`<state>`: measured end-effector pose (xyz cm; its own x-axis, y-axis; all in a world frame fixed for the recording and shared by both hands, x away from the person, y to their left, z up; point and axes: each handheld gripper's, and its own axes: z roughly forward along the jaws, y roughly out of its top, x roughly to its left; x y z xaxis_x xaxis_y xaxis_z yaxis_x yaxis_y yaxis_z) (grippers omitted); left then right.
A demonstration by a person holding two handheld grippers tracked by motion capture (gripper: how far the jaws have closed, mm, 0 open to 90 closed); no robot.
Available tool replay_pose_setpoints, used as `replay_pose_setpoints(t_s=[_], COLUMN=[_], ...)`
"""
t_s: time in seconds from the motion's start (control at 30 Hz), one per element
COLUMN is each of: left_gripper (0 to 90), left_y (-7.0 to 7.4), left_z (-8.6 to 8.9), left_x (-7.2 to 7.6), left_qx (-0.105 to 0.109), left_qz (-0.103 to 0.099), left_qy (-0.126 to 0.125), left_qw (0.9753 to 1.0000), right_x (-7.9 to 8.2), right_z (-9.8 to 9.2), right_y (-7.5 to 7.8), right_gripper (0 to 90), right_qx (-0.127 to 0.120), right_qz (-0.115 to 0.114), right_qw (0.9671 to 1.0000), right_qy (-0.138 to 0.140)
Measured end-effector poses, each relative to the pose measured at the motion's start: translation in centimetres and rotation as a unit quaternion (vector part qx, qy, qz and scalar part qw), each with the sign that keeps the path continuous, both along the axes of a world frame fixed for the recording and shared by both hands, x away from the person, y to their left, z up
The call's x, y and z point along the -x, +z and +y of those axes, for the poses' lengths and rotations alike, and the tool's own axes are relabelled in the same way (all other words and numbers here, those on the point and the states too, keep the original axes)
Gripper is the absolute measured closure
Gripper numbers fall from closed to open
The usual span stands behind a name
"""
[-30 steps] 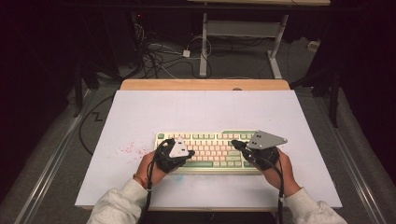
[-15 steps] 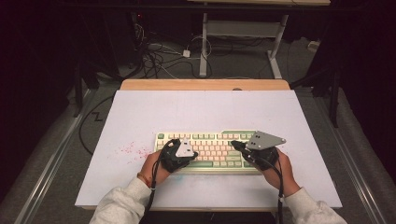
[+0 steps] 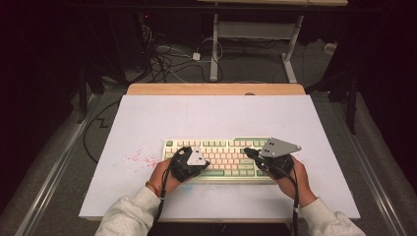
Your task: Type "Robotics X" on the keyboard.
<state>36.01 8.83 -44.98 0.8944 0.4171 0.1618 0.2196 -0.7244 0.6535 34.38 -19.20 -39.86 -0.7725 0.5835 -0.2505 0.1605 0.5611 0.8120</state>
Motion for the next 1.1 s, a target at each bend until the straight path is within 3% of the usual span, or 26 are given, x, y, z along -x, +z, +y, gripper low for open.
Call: replay_pose_setpoints(t_s=[0.23, 0.5, 1.1], left_gripper=[87.7, 87.7, 87.7], left_y=[0.0, 1.2, 2.3], left_z=[-0.2, 0.6, 1.9], left_x=[-0.1, 0.2, 0.5], left_qx=[-0.012, 0.014, 0.040], left_qz=[0.005, -0.020, -0.041], left_qy=[-0.007, 0.007, 0.021], left_qw=[0.9999, 0.9997, 0.9981], right_x=[0.0, 0.0, 0.0], right_z=[0.1, 0.2, 0.1], right_y=[-0.1, -0.1, -0.1], right_gripper=[90.0, 90.0, 90.0], right_qx=[0.003, 0.004, 0.003], right_qz=[0.002, 0.001, 0.002], right_qw=[1.0000, 1.0000, 1.0000], right_qy=[0.001, 0.004, 0.002])
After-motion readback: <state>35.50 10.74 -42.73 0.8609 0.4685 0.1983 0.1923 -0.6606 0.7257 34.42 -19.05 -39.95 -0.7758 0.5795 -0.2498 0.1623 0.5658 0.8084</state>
